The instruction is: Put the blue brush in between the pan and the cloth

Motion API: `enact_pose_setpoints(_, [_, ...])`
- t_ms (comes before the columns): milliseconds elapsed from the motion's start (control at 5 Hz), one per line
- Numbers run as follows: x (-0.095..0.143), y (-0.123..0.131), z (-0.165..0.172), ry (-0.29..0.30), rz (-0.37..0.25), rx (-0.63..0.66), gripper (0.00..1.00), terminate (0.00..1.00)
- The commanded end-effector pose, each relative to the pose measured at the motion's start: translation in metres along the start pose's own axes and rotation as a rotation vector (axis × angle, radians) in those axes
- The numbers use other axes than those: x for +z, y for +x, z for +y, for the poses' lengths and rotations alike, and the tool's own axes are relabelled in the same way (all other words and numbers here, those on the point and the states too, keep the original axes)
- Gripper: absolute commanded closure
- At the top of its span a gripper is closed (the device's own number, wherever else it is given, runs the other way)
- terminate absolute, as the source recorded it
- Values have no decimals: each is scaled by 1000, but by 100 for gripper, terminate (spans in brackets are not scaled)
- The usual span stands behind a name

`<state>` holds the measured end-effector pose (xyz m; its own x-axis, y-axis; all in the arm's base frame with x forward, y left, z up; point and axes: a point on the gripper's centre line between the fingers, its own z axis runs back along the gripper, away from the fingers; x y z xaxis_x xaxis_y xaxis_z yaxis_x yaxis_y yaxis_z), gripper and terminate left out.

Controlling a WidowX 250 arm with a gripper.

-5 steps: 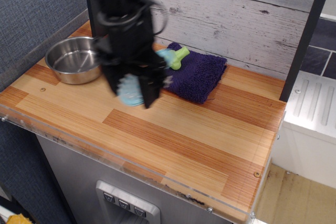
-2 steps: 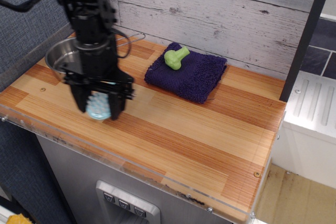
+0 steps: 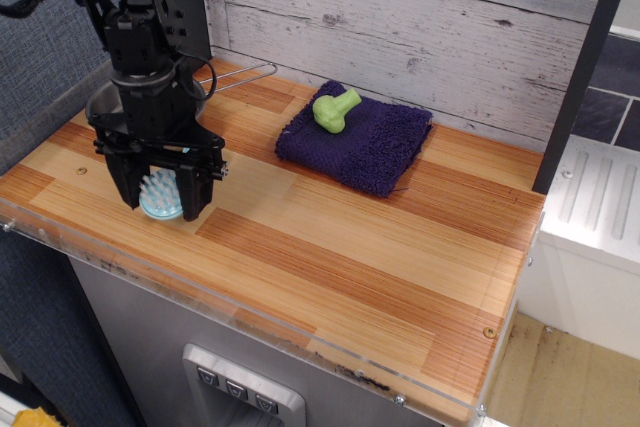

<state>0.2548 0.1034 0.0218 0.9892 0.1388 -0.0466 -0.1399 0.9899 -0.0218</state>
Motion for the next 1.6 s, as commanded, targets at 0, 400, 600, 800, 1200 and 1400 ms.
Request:
enact_pose_setpoints(0, [4, -10, 10, -19, 39, -123, 100, 0])
enact_pose_setpoints(400, [-1, -9, 14, -20, 75, -262, 100, 0])
enact_pose_setpoints(600, [-2, -8, 12, -14, 75, -270, 100, 0])
enact_pose_setpoints(800, [16, -6, 0, 4, 33, -303, 0, 0])
enact_pose_setpoints(1200, [100, -7, -27, 30, -178, -326, 0, 0])
enact_pose_setpoints(1400, [112, -2, -43, 0, -193, -300, 0, 0])
